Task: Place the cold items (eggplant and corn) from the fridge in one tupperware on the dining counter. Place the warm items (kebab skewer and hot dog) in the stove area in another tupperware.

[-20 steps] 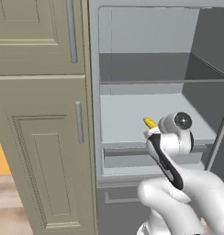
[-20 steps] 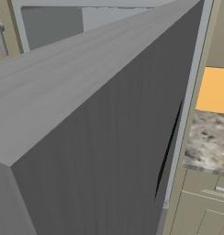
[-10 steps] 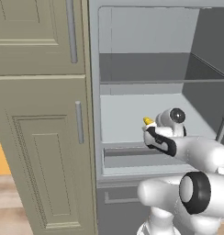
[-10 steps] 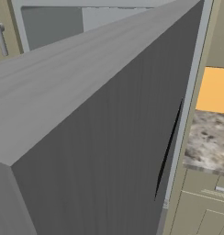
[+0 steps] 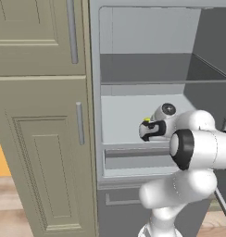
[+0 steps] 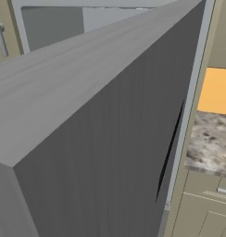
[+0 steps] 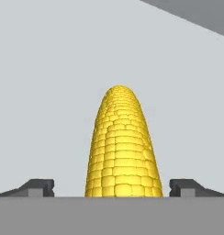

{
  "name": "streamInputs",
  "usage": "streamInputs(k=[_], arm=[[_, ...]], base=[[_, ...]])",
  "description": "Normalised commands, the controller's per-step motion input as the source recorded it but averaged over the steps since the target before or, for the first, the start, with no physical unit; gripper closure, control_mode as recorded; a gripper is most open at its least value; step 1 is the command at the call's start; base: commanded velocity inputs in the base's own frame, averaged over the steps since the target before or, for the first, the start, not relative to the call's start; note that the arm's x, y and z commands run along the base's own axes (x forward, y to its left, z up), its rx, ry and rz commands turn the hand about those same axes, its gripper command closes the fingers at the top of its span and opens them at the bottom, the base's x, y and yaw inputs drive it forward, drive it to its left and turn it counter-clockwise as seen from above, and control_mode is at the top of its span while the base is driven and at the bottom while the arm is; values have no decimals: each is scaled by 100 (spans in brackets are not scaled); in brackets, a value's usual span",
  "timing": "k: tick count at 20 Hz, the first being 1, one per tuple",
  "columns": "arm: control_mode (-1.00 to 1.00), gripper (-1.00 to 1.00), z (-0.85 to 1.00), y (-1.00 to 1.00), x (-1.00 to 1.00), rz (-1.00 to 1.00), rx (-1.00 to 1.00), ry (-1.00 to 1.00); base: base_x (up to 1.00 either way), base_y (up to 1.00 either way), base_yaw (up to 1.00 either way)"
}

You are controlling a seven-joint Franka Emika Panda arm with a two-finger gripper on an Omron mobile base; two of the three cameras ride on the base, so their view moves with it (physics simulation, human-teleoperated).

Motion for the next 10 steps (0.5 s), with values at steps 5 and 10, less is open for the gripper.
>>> streamInputs(k=[5, 10], arm=[[-100, 100, -40, 0, 23, 0, 0, 25], [-100, 100, -43, -3, -22, -1, 0, 20]], base=[[0, 0, 0], [0, 0, 0]])
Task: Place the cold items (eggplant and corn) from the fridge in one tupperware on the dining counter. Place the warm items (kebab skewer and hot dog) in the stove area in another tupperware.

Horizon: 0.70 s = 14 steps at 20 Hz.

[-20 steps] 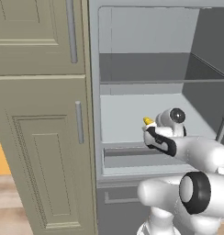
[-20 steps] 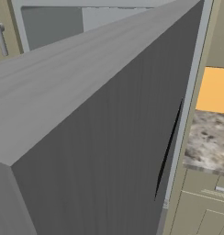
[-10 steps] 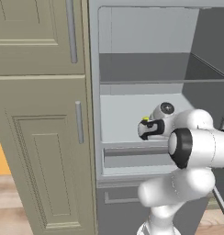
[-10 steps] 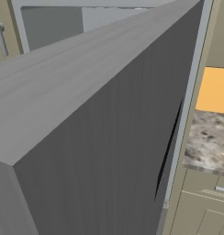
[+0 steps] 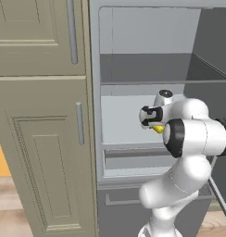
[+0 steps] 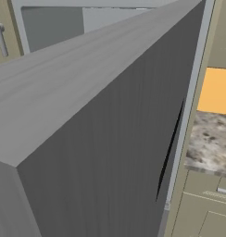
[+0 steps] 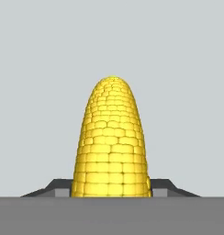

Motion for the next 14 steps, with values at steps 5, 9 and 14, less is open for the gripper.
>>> streamInputs(k=[5, 9, 14], arm=[[-100, 100, -38, -9, -100, -16, 4, -8], [-100, 100, -4, -4, -100, -26, 4, -5], [-100, 100, 2, 4, -100, -20, 0, 0]], base=[[0, 0, 0], [0, 0, 0], [0, 0, 0]])
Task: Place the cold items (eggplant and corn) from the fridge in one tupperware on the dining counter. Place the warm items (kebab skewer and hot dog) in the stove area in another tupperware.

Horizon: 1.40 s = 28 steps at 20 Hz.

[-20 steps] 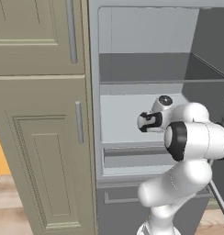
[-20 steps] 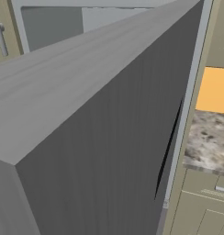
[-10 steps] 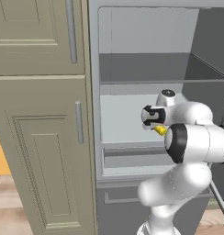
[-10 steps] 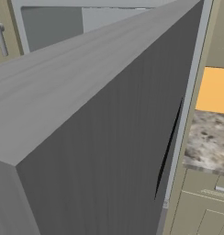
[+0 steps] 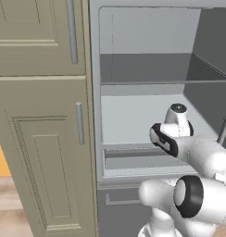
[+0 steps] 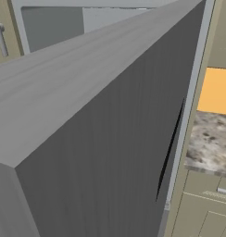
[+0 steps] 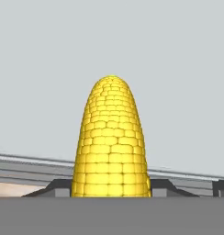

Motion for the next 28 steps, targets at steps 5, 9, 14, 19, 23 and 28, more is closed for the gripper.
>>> streamInputs(k=[5, 9, 14, 19, 23, 28], arm=[[-100, 100, 53, -2, -100, 17, 2, 0], [-100, 100, 92, -4, -100, 33, 2, -6], [-100, 100, 83, 3, -100, 30, 3, -30], [-100, 100, 74, 52, -98, 31, -18, -20], [-100, 100, 34, 94, -100, 9, -38, -28], [-100, 100, -3, 52, -65, 5, -24, -33]], base=[[0, 0, 0], [0, 0, 0], [0, 0, 0], [0, 0, 0], [0, 0, 0], [0, 0, 0]])
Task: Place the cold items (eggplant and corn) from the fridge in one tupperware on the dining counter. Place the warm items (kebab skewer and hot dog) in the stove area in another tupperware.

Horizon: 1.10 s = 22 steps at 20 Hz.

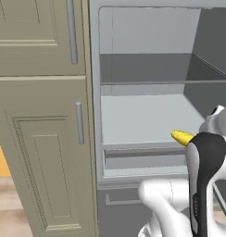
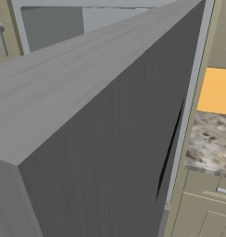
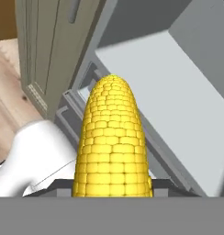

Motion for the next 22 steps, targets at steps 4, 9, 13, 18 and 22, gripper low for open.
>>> streamInputs(k=[4, 9, 13, 18, 22], arm=[[-100, 100, -22, -11, -13, 11, 0, -26], [-100, 100, -13, -3, -19, 6, 0, -20], [100, 100, -1, 12, -14, -1, -1, -11], [100, 100, 0, 0, 0, 0, 0, 0], [100, 100, 0, 0, 0, 0, 0, 0]], base=[[0, 0, 0], [0, 0, 0], [-18, 16, -6], [-32, 61, -30], [-27, 74, -45]])
